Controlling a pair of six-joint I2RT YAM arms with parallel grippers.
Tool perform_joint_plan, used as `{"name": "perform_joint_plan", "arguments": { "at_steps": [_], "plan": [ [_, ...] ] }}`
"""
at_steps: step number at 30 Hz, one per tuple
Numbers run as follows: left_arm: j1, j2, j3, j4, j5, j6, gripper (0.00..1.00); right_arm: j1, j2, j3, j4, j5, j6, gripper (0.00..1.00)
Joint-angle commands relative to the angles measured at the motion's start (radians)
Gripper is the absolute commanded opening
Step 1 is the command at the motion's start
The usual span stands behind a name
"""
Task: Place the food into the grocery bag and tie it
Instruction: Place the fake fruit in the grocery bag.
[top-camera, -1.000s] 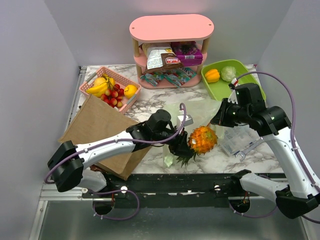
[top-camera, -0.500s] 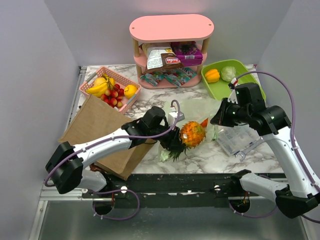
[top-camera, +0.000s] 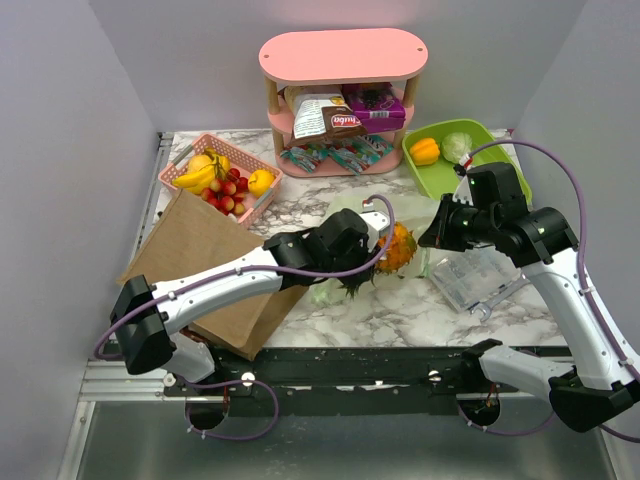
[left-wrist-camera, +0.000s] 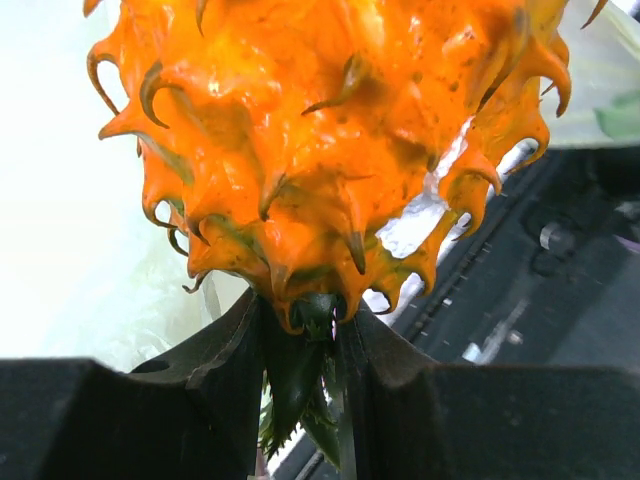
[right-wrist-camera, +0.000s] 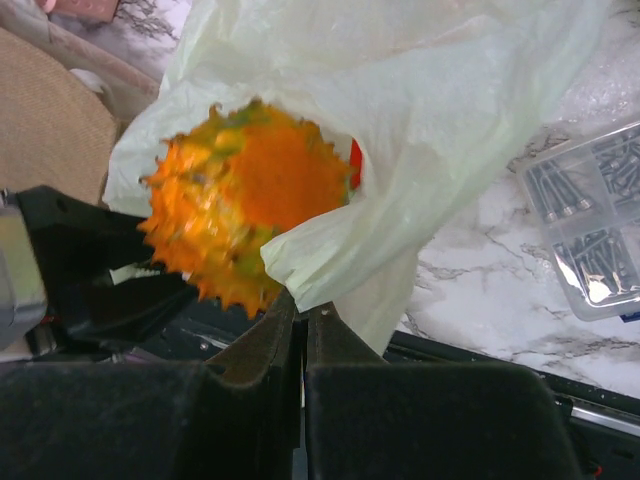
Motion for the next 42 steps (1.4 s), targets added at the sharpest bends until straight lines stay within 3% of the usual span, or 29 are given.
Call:
{"name": "perform_joint_plan", "arguments": {
  "at_steps": [1, 9, 16, 18, 21, 24, 26, 33, 42],
  "plan": [
    [-0.005, 0.047, 0.046, -0.065, -0.268, 0.05, 0.0, 0.004, 0.001, 0.02, 0.002, -0.02, -0.013, 0.01],
    [-0.005, 0.052, 0.081, -0.077, -0.455, 0.12, 0.0, 0.005, -0.005, 0.01, -0.001, -0.018, -0.016, 0.01],
    [-0.006, 0.022, 0.082, -0.04, -0.453, 0.217, 0.0, 0.005, -0.008, 0.006, -0.001, -0.016, -0.014, 0.01],
    [-0.006, 0.041, 0.094, -0.062, -0.449, 0.235, 0.1, 0.004, -0.008, 0.003, 0.001, -0.015, -0.013, 0.01],
    [-0.009, 0.073, 0.138, -0.123, -0.457, 0.24, 0.46, 0.005, -0.007, -0.002, 0.0, -0.016, -0.014, 0.01],
    [-0.014, 0.083, 0.166, -0.147, -0.473, 0.242, 0.64, 0.005, -0.006, -0.006, 0.003, -0.019, -0.014, 0.01],
    [-0.015, 0.08, 0.176, -0.148, -0.479, 0.244, 0.7, 0.004, -0.006, -0.005, 0.005, -0.018, -0.014, 0.01],
    [-0.017, 0.084, 0.24, -0.212, -0.525, 0.236, 0.73, 0.003, -0.005, -0.009, 0.004, -0.017, -0.014, 0.01],
    [-0.031, 0.015, 0.377, -0.498, -0.588, 0.097, 0.73, 0.005, -0.006, -0.017, 0.011, -0.016, -0.012, 0.01]
  ]
}}
